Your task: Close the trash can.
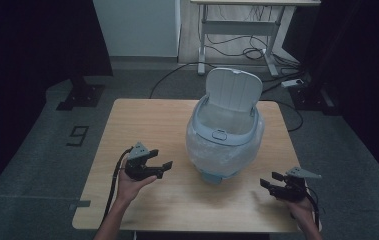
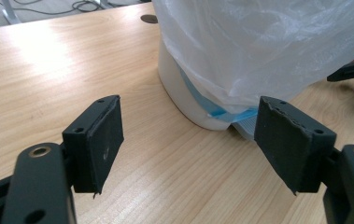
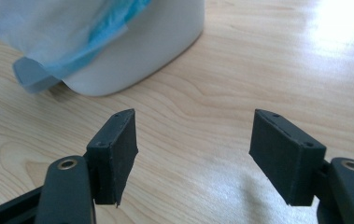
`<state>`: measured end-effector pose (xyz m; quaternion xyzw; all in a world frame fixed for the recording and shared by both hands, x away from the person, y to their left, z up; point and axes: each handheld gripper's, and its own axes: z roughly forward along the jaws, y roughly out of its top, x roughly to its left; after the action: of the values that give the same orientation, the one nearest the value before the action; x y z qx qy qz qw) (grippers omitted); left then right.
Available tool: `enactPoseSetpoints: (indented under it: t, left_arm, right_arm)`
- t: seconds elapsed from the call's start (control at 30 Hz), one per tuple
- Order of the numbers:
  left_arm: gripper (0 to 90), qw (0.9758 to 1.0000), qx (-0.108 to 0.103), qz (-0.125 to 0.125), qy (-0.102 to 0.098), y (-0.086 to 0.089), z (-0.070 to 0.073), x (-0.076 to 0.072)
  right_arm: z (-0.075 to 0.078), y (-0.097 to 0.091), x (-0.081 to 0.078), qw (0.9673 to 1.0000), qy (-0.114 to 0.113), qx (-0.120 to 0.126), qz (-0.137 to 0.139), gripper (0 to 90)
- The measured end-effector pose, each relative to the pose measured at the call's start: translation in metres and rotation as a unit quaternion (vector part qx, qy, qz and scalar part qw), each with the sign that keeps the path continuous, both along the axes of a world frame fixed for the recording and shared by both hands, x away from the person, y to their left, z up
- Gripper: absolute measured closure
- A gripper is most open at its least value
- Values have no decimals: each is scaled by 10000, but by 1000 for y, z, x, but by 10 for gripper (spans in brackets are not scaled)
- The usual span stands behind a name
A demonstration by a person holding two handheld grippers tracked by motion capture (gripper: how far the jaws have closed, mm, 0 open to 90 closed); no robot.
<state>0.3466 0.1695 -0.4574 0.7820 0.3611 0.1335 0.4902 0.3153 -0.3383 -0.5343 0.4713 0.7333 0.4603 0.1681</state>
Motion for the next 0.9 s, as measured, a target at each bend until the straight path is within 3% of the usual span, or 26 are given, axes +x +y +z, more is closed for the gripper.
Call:
enactPoseSetpoints:
  t: [0.37,0.5,0.57,0.73,0.83,0.9]
  left_arm:
    - [240,9998,-125,-29,182,8,-3,5]
    - [240,9997,-119,-21,210,10,-3,5]
    - [240,9997,-115,2,198,11,-2,4]
    - [239,9997,-126,53,185,12,-1,4]
    - [240,9997,-113,60,195,12,-2,4]
    - [239,9997,-106,57,213,12,-2,4]
  right_arm:
    - [27,3,-1,9994,-307,173,68,316]
    - [40,-1,0,9983,-422,393,32,314]
    - [48,-4,1,9972,-448,585,88,312]
    - [73,-5,3,9954,-629,689,221,309]
    - [89,-3,5,9949,-746,629,270,308]
    - [101,-2,9,9933,-807,749,360,308]
